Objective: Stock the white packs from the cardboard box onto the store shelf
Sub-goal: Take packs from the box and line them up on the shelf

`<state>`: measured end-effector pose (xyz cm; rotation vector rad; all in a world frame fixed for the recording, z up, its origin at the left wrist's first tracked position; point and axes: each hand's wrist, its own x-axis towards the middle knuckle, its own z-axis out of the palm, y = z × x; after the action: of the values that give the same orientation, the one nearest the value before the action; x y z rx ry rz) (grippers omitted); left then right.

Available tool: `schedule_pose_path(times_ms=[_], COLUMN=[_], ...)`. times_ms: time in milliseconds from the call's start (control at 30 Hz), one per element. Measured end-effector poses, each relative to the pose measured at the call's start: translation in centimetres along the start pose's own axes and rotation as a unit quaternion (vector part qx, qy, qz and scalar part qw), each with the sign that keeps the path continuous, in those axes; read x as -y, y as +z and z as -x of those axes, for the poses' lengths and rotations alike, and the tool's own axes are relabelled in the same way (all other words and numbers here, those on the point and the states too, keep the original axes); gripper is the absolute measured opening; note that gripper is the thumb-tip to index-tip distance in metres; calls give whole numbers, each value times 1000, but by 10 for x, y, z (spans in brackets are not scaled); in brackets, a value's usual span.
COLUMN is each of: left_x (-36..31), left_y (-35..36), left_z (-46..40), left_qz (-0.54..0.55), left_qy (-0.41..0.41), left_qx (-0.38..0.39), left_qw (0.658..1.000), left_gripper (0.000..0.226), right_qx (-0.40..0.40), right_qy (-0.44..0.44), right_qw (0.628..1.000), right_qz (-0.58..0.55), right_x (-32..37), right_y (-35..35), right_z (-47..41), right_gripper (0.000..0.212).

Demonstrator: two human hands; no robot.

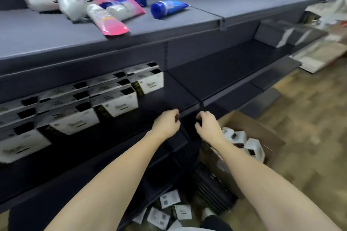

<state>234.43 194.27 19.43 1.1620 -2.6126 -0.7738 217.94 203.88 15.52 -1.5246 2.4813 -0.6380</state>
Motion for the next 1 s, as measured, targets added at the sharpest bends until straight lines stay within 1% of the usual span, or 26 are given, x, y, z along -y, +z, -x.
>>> schedule_pose_path(times_ms=[133,267,300,400,533,633,800,867,1000], left_x=[-39,-78,-88,-113,-138,-154,-178,-187,-201], left_y=[42,86,97,129,169,198,241,255,278], left_z=[-19,-33,-36,-46,-61,-76,-98,-106,-119], left_qz=[15,15,15,12,-5,-15,-17,-19,-34], left_qy=[2,7,6,-6,-14,-25,-59,-72,-76], left_qx=[19,64,72,94,126,153,187,198,228], left_qw=[1000,998,997,995,992,988,981,977,970], left_gripper=[14,18,17,16,15,16,29,30,29], right_qx=[30,36,37,70,103,129,168,178,212], right_qy=[39,92,109,139,160,185,212,213,222], right_qw=[999,995,993,987,981,974,963,961,952], right_qz=[-10,-32,-41,-41,-49,-34,-11,-5,0], right_x=[-60,-121,-137,-182,-234,-267,-306,-318,-339], right_y=[-6,-9,-8,-4,4,8,18,21,23], right_z=[13,26,30,37,38,36,29,24,13], right_gripper=[20,5,4,12,13,27,34,37,49])
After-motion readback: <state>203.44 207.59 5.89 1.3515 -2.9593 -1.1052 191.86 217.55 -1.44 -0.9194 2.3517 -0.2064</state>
